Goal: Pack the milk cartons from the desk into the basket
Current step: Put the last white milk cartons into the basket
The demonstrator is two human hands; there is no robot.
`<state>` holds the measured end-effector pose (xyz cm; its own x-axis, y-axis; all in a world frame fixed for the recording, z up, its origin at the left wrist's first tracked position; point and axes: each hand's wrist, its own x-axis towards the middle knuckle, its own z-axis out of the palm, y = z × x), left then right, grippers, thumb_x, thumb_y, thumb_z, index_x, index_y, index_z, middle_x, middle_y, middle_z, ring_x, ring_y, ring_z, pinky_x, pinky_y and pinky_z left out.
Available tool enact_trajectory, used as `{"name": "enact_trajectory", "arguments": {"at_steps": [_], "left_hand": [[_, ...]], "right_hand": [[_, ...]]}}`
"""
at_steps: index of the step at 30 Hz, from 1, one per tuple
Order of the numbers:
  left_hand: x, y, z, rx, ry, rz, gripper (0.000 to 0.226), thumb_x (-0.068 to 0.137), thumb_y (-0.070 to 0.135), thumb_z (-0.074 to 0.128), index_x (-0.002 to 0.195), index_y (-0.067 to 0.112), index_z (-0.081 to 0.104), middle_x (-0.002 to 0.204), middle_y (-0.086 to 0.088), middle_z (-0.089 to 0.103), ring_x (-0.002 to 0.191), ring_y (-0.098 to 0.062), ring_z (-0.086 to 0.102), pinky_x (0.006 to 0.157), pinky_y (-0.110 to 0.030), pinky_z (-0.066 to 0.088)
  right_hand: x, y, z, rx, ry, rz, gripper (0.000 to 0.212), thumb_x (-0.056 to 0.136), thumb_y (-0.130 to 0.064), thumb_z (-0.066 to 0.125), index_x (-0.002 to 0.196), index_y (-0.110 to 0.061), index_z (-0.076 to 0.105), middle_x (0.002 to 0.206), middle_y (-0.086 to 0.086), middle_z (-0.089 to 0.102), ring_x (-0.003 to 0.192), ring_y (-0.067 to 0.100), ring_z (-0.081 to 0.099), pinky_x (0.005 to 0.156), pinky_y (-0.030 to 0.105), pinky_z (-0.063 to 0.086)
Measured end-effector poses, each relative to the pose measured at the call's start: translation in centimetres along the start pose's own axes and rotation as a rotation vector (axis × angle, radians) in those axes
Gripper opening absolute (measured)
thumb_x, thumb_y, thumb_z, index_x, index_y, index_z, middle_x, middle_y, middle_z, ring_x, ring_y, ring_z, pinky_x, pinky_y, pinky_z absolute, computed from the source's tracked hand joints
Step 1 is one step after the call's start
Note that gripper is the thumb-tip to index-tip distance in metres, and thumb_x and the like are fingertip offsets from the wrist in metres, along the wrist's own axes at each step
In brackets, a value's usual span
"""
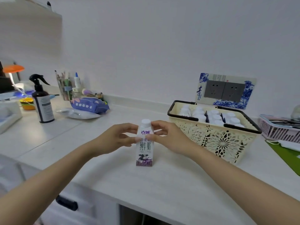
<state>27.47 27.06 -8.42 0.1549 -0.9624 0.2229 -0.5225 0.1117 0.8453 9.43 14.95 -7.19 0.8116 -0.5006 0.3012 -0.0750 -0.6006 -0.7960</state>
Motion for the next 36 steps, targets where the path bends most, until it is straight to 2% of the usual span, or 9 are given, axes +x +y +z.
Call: {"name": "enact_trajectory", "arguments": {"at_steps": [4,7,10,15,19,23,30,33,36], "left_hand": [[0.8,1.9,-0.4,0.012,0.067,0.150,0.033,0.076,0.037,0.067,0.109,0.034,0.065,0.111,0.015,0.071,0.096,-0.025,0.068,0.080,-0.032,0.057],[2.5,6.3,-1.3,0.015,0.114,0.323,0.037,0.074,0.050,0.065,0.110,0.041,0.063,0.113,0.017,0.069,0.099,-0.015,0.067,0.077,-0.025,0.057],[4.9,10.8,-1.6,0.020,0.150,0.457,0.031,0.076,0.052,0.063,0.107,0.049,0.061,0.112,0.022,0.067,0.099,-0.008,0.065,0.077,-0.023,0.056],[9.1,13.7,-0.2,0.066,0.128,0.579,0.032,0.083,0.041,0.058,0.114,0.038,0.057,0.111,0.025,0.064,0.099,0.004,0.061,0.080,-0.014,0.049],[12.1,11.9,1.6,0.083,0.091,0.545,0.040,0.084,0.038,0.059,0.122,0.025,0.058,0.119,0.013,0.064,0.101,-0.003,0.062,0.086,-0.017,0.049],[13.6,9.2,3.1,0.065,0.043,0.461,0.041,0.081,0.044,0.060,0.118,0.029,0.059,0.115,0.012,0.067,0.100,-0.008,0.064,0.088,-0.026,0.052],[13.8,4.8,4.7,0.208,-0.044,0.267,0.043,0.085,0.049,0.056,0.123,0.031,0.056,0.113,0.013,0.069,0.113,-0.001,0.057,0.102,-0.041,0.043],[13.0,4.2,5.3,0.250,-0.034,0.276,0.050,0.080,0.067,0.048,0.126,0.047,0.049,0.121,0.022,0.062,0.119,0.003,0.050,0.102,-0.031,0.041],[12.2,4.7,5.6,0.394,-0.048,0.353,0.060,0.072,0.075,0.048,0.128,0.056,0.039,0.120,0.046,0.044,0.115,0.021,0.039,0.094,-0.005,0.031]], "right_hand": [[0.0,-1.9,-1.4,0.042,0.083,-0.064,0.035,0.080,-0.018,0.073,0.114,-0.022,0.064,0.108,-0.003,0.070,0.096,0.016,0.068,0.083,0.023,0.053],[0.3,-5.1,-4.6,0.047,0.176,-0.191,0.033,0.079,-0.020,0.073,0.106,-0.034,0.062,0.101,-0.013,0.071,0.092,0.005,0.068,0.078,0.017,0.055],[0.5,-7.9,-8.3,0.003,0.289,-0.290,0.037,0.080,-0.021,0.073,0.115,-0.025,0.063,0.108,-0.009,0.071,0.094,0.002,0.068,0.078,0.017,0.054],[0.7,-8.2,-12.9,-0.111,0.369,-0.328,0.040,0.081,-0.020,0.072,0.119,-0.019,0.062,0.109,-0.003,0.070,0.090,-0.003,0.067,0.068,0.011,0.051],[1.1,-5.2,-14.3,-0.139,0.367,-0.258,0.046,0.078,-0.022,0.074,0.122,-0.019,0.061,0.110,-0.006,0.070,0.099,0.003,0.067,0.077,0.016,0.054],[1.3,-2.3,-14.5,-0.152,0.338,-0.180,0.055,0.066,-0.044,0.071,0.118,-0.028,0.062,0.108,-0.012,0.070,0.098,0.002,0.067,0.084,0.023,0.056],[1.6,1.8,-13.4,-0.292,0.192,-0.002,0.032,0.080,-0.034,0.071,0.112,-0.030,0.068,0.103,-0.014,0.073,0.094,-0.001,0.067,0.092,0.033,0.052],[1.4,1.6,-13.9,-0.336,0.206,-0.007,0.021,0.087,-0.033,0.065,0.106,-0.027,0.071,0.099,-0.014,0.073,0.091,-0.003,0.066,0.089,0.025,0.052],[0.3,1.3,-15.2,-0.311,0.161,0.027,0.030,0.091,-0.043,0.049,0.106,-0.028,0.071,0.099,-0.019,0.071,0.091,-0.003,0.066,0.081,0.009,0.046]]}}
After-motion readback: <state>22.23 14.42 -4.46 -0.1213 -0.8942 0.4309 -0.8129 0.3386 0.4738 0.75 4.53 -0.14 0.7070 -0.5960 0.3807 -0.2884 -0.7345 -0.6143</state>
